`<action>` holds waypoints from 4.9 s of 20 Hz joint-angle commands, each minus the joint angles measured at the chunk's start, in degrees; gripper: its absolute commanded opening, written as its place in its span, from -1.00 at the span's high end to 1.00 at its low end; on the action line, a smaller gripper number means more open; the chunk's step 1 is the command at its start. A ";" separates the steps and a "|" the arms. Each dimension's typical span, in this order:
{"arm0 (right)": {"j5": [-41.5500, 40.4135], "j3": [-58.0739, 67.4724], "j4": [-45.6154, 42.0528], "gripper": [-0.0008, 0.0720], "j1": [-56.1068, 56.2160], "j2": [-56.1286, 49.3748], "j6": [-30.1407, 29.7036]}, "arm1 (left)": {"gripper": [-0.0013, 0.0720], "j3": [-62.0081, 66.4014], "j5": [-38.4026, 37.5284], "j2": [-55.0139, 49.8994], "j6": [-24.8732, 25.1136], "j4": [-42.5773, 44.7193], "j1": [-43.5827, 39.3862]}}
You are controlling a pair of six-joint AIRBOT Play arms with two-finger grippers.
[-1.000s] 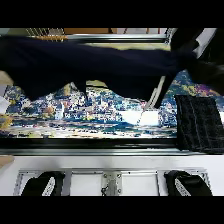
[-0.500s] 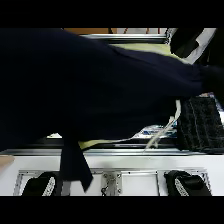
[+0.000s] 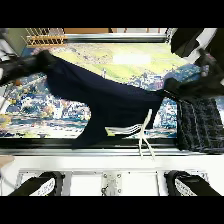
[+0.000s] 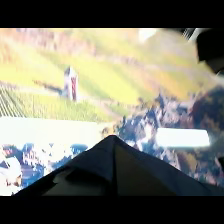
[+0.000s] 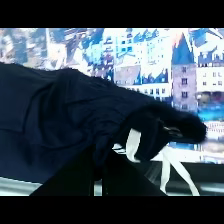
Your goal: Fold the clothes and pants, and hang the long-sleeved shirts on hangers.
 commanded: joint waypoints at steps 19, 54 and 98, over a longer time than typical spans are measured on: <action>-11.43 -23.19 -15.98 0.94 0.00 -4.33 -6.27 | 0.95 -33.00 -3.15 2.29 1.70 4.50 -1.42; -4.68 -20.35 24.59 -0.98 -29.83 -25.35 -58.62 | 0.95 -47.69 -0.35 31.65 -9.49 -3.02 -12.92; -12.24 -7.58 6.23 0.95 -58.60 -4.28 -20.00 | 0.95 -30.01 -1.55 6.88 -7.10 -2.45 -31.12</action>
